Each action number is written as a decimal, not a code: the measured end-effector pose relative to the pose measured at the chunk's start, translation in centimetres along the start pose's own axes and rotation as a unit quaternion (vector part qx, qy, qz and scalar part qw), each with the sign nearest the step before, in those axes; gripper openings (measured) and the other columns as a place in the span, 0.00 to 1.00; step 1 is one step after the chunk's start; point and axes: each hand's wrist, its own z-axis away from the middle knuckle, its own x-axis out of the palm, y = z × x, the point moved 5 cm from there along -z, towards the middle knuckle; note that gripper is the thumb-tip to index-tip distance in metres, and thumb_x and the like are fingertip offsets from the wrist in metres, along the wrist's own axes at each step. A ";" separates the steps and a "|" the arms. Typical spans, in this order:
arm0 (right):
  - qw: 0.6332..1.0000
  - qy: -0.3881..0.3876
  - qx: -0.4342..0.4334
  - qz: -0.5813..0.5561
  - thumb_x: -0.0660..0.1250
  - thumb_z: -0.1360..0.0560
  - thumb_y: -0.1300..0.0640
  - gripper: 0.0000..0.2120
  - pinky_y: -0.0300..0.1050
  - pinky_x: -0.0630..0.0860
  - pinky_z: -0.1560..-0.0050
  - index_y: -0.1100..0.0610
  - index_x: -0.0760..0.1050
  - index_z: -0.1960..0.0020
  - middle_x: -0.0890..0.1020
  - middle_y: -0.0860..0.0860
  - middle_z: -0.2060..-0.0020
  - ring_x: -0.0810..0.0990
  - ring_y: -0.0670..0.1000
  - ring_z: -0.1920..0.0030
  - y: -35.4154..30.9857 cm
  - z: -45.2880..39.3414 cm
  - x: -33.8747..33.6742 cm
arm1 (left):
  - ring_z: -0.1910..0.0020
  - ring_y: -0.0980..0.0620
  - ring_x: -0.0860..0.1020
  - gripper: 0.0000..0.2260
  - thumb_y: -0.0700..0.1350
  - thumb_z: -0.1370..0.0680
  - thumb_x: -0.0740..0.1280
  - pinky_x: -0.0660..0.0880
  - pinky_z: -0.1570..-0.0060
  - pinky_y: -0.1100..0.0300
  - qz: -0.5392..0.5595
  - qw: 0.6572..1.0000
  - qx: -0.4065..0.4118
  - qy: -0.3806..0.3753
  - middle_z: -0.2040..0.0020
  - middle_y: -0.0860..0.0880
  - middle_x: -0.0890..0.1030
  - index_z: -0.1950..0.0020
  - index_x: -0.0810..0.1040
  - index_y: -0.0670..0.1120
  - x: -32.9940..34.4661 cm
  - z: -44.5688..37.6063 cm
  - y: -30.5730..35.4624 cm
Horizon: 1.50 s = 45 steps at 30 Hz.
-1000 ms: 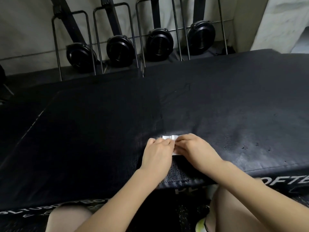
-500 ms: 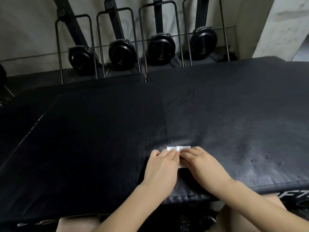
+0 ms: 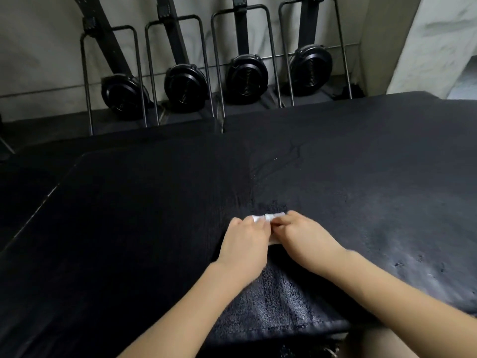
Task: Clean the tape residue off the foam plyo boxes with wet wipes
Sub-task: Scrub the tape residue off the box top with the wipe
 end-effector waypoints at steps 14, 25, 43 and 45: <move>0.999 -0.035 0.006 -0.019 0.62 0.22 0.56 0.12 0.45 0.81 0.49 0.51 0.80 0.42 0.82 0.46 0.43 0.80 0.50 0.45 4.0 -5.8 1.3 | 0.46 0.48 0.75 0.15 0.42 0.24 0.62 0.65 0.52 0.53 0.008 1.000 0.004 0.013 0.45 0.50 0.79 0.38 0.76 0.45 2.2 -6.3 -3.1; 0.999 -0.036 0.033 0.001 0.60 0.24 0.66 0.14 0.47 0.77 0.60 0.53 0.80 0.48 0.82 0.46 0.49 0.81 0.52 0.55 8.0 -12.4 3.2 | 0.49 0.50 0.72 0.08 0.41 0.20 0.59 0.64 0.37 0.49 0.053 0.997 -0.063 -0.003 0.61 0.56 0.63 0.44 0.76 0.48 3.9 -12.4 -6.8; 0.998 -0.054 0.025 -0.038 0.51 0.26 0.54 0.21 0.50 0.82 0.53 0.48 0.80 0.42 0.82 0.44 0.41 0.82 0.51 0.46 10.0 -15.9 4.4 | 0.47 0.52 0.72 0.11 0.45 0.18 0.56 0.63 0.41 0.55 0.031 0.998 -0.058 0.000 0.53 0.57 0.72 0.38 0.74 0.49 5.0 -15.2 -9.8; 0.997 -0.063 0.040 -0.003 0.51 0.28 0.56 0.21 0.52 0.82 0.57 0.47 0.78 0.43 0.83 0.46 0.46 0.83 0.53 0.52 12.3 -19.4 5.6 | 0.48 0.52 0.72 0.10 0.43 0.19 0.58 0.64 0.44 0.55 0.035 0.997 -0.074 0.003 0.57 0.56 0.68 0.42 0.76 0.49 5.7 -18.5 -11.8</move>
